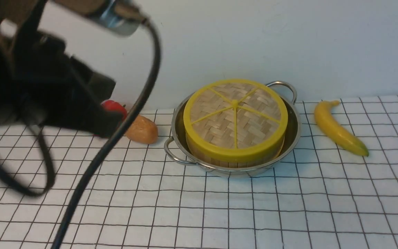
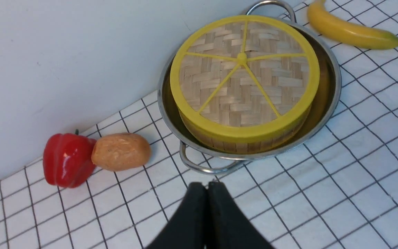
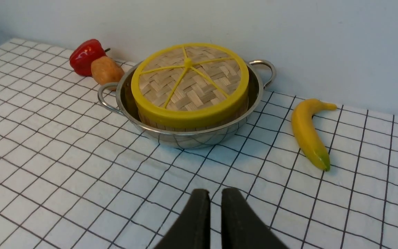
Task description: Place the steamer in the pot on the white tablecloth, and put the lid on the steamer.
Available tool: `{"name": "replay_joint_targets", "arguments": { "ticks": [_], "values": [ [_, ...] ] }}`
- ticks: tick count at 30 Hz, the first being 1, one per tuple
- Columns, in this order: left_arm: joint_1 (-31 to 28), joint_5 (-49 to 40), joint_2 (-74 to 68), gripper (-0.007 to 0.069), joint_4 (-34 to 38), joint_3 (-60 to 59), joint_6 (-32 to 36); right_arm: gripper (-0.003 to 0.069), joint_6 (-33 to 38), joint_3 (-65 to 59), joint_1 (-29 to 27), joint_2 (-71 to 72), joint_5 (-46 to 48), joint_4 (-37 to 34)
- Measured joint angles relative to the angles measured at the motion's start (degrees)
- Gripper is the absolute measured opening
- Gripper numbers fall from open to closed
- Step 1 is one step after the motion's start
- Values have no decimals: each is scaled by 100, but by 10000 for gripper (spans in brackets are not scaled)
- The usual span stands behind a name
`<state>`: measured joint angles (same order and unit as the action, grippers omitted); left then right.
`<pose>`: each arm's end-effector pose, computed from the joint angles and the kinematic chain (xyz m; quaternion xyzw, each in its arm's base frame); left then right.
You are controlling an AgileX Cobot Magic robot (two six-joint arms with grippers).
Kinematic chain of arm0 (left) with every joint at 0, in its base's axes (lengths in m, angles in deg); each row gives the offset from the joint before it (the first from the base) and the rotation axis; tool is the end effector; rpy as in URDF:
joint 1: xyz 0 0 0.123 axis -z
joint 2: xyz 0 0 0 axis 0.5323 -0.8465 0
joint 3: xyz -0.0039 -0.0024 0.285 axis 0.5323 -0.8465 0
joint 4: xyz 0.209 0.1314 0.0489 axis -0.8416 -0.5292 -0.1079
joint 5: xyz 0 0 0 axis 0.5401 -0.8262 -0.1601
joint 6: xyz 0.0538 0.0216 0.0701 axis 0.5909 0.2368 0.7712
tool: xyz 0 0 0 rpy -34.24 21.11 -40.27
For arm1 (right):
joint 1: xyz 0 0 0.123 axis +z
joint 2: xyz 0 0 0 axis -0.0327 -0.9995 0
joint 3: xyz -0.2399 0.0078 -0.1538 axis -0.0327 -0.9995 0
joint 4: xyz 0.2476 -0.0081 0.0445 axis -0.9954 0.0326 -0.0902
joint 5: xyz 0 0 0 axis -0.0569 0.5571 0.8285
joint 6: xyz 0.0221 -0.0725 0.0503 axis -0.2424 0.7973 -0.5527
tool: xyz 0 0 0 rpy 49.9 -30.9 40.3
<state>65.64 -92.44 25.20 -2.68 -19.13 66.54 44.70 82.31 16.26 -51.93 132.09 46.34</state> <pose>0.1652 -0.0926 0.4027 0.2541 0.8455 -0.0505 0.4669 0.0003 0.0142 0.3433 -0.1133 0.8327 0.1507 0.5207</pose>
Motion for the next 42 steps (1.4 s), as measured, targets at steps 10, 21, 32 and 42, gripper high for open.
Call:
{"name": "replay_joint_targets", "arguments": {
  "ticks": [10, 21, 32, 42],
  "values": [
    [0, 716, 1765, -23, 35, -2074, -425, 102, -5, -37, 0, -22, -193, -179],
    [0, 828, 1935, -22, 354, -2090, -479, 134, -106, -42, 0, -22, -197, -598],
    [-128, 966, 1952, -8, 120, -2214, -248, 158, -150, -42, 0, -22, -197, -630],
    [-2638, 3187, 3010, 7, -4, -4493, -379, 188, -156, -42, 0, -22, -197, -717]
  ]
}}
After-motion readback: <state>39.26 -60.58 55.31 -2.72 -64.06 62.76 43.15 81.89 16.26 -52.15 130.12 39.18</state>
